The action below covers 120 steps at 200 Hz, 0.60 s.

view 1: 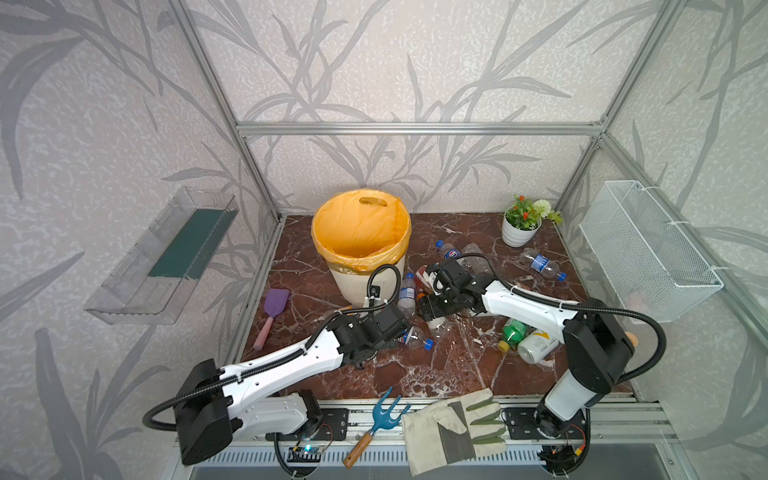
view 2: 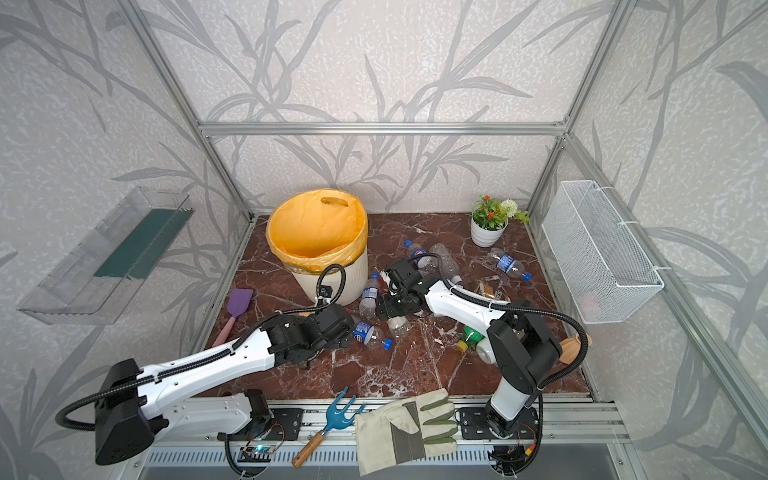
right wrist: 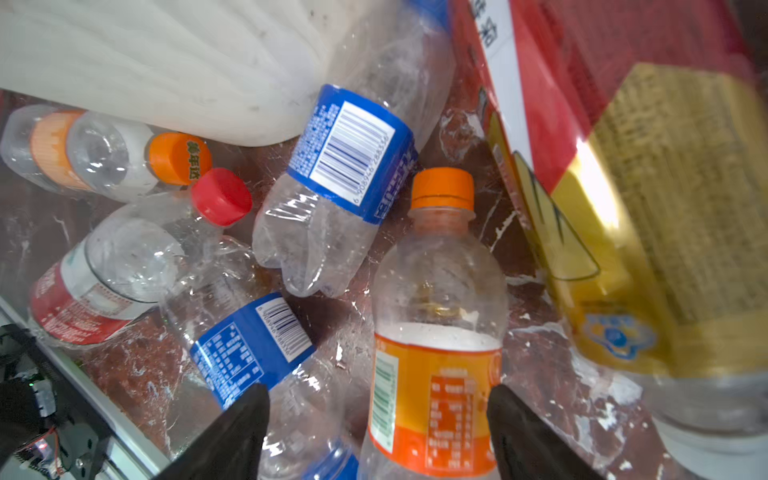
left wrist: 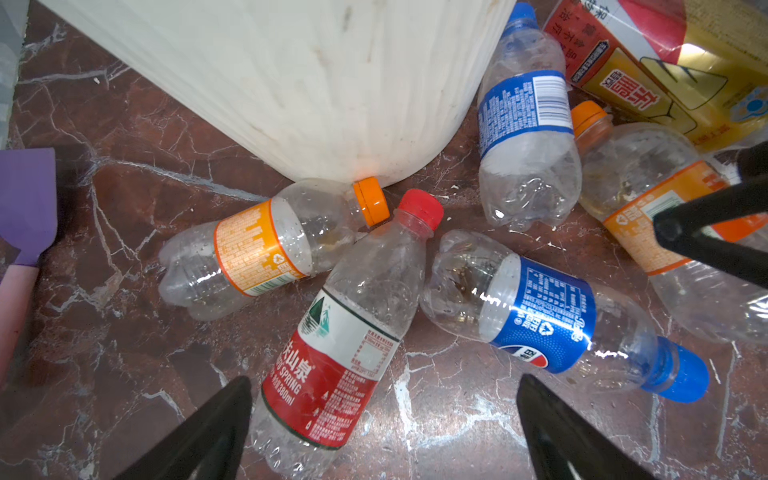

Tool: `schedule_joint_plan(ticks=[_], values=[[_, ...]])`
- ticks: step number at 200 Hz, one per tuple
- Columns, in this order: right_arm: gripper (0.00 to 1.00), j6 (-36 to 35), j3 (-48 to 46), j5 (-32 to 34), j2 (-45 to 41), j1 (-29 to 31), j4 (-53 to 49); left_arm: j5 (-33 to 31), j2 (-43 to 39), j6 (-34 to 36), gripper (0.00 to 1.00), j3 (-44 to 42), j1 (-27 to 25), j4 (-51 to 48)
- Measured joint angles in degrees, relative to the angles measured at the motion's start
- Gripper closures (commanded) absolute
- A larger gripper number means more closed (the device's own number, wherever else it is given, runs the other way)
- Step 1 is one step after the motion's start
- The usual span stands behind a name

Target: Throw the plastic bottles in the bin

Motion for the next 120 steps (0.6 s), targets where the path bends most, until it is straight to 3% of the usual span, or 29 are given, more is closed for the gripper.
schedule_joint_plan(ticks=[27, 108, 120], values=[[0.25, -1.44, 2.05, 1.03, 3.98, 0.07, -1.75, 0.02, -2.54, -0.15, 0.01, -0.96, 1.25, 0.55], [0.29, -3.43, 4.5, 2.93, 9.16, 0.33, -6.14, 0.07, -3.3, 0.04, 0.01, -1.11, 2.8, 0.9], [0.35, -3.65, 4.72, 2.89, 9.53, 0.33, -6.12, 0.07, -3.3, 0.15, 0.01, -1.11, 3.06, 0.9]])
